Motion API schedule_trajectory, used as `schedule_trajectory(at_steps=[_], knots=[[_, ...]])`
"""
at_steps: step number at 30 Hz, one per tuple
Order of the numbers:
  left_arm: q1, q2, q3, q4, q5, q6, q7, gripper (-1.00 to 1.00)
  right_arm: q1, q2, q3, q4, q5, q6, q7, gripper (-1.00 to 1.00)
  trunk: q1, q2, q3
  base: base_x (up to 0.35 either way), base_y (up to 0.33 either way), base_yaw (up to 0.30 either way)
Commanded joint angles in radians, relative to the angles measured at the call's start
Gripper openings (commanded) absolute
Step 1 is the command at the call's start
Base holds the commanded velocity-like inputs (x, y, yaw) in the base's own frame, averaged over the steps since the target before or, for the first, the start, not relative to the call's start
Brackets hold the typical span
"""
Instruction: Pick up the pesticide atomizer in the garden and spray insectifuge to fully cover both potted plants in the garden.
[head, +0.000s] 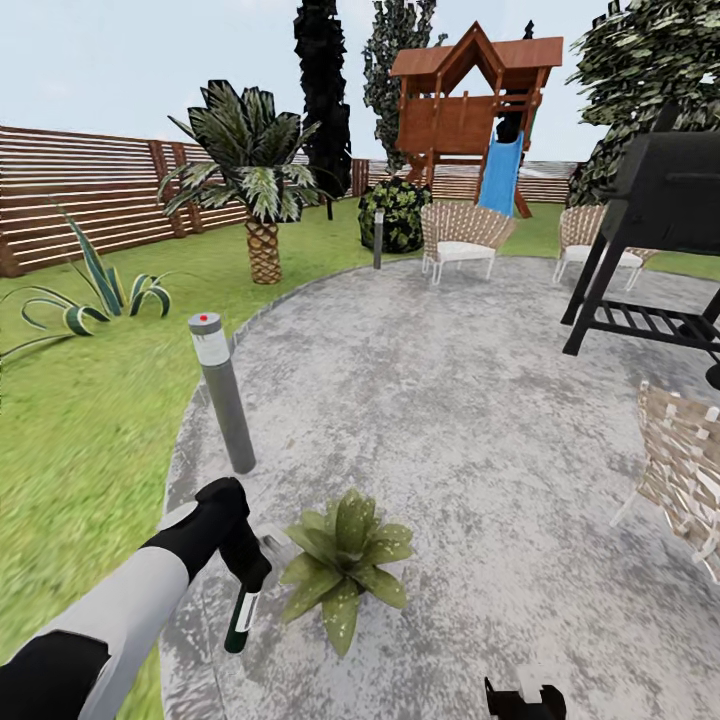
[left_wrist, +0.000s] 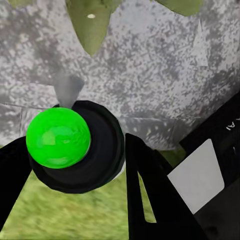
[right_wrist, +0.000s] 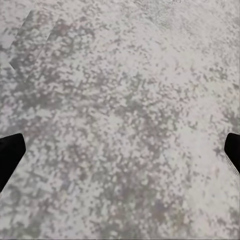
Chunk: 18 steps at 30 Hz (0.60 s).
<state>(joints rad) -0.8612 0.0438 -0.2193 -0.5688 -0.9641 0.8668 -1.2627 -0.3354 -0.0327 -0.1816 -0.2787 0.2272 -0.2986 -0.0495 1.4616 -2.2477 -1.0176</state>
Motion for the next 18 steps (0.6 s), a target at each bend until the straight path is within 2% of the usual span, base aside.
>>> schedule_trajectory(at_steps=[1, 5, 10, 14, 18], knots=[[0.000, 0.001, -0.004, -0.002, -0.005, 0.008, -0.008, -1.00, -0.001, 0.000, -0.006, 0.001, 0.011, -0.004, -0.002, 1.00, 0.000, 0.000, -0.001, 0.337, 0.000, 0.000], [0.013, 0.008, -0.003, 0.000, -0.007, 0.007, -0.007, -1.00, -0.001, 0.000, -0.006, 0.001, 0.011, -0.004, -0.002, 1.00, 0.000, 0.000, -0.001, 0.250, 0.000, 0.000], [0.089, 0.027, -0.006, 0.000, -0.007, 0.005, -0.003, -1.00, -0.001, 0.000, -0.006, 0.003, 0.012, -0.004, -0.002, 1.00, 0.000, 0.000, -0.001, 0.046, 0.000, 0.000], [0.095, 0.037, 0.005, -0.014, -0.004, 0.007, 0.008, -1.00, -0.001, 0.000, -0.006, 0.002, 0.012, -0.004, -0.002, 1.00, 0.000, 0.000, -0.001, 0.001, 0.000, 0.000], [0.084, 0.029, 0.007, -0.019, 0.003, 0.011, 0.012, -1.00, -0.001, 0.000, -0.006, 0.003, 0.012, -0.004, -0.002, 1.00, 0.000, 0.000, -0.001, 0.000, 0.000, 0.000]])
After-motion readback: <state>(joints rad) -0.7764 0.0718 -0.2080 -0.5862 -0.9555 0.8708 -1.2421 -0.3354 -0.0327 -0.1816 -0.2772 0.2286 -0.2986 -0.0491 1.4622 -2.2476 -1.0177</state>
